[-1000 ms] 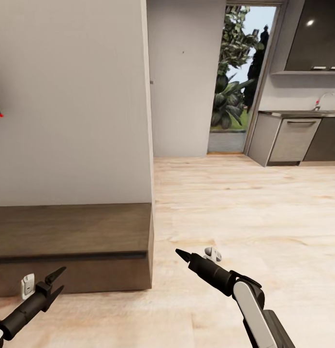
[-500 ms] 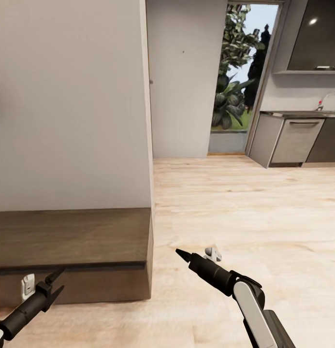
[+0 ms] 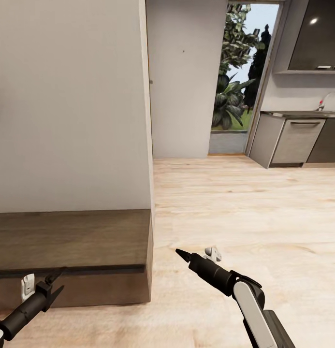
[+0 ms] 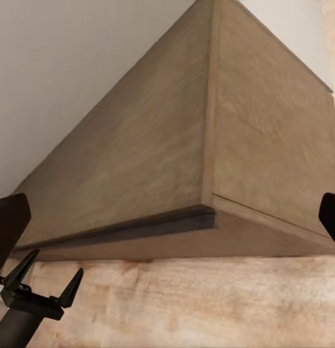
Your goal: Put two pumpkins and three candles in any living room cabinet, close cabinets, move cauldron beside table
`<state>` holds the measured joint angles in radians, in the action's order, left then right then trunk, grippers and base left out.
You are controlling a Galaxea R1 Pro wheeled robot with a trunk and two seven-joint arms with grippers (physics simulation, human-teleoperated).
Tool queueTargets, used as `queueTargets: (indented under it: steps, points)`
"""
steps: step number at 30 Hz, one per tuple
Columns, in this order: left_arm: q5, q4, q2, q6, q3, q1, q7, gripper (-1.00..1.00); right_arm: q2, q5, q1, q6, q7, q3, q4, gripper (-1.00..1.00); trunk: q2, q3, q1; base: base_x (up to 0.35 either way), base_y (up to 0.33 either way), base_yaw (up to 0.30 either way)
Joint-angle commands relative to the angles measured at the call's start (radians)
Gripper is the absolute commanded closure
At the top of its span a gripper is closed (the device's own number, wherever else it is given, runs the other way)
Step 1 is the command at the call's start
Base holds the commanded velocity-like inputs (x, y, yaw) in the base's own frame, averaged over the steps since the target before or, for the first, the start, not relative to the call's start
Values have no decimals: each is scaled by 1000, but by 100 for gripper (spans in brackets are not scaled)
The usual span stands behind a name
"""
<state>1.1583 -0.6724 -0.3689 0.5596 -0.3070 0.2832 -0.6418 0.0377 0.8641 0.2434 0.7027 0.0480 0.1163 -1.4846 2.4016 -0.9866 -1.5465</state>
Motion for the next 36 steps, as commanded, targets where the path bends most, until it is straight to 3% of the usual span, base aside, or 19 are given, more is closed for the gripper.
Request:
queueTargets:
  steps: [1, 15, 26, 30, 36]
  points:
    - [6, 0, 0, 7, -1, 1, -1, -100, 1, -3, 0, 5, 4, -1, 0, -100, 0, -1, 0, 0, 0, 0]
    - [6, 0, -2, 6, -1, 1, -1, -100, 1, -5, 0, 5, 4, -2, 0, -100, 0, -1, 0, 0, 0, 0]
    - [6, 0, -1, 6, -1, 1, -1, -100, 1, -4, 0, 5, 4, -2, 0, -100, 70, -32, -38, 0, 0, 0]
    - [5, 0, -1, 6, -1, 1, -1, -100, 1, -3, 0, 5, 4, -2, 0, -100, 70, -32, -38, 0, 0, 0]
    - [6, 0, 0, 6, -1, 1, -1, -100, 1, -3, 0, 5, 4, -2, 0, -100, 99, -53, -54, 0, 0, 0]
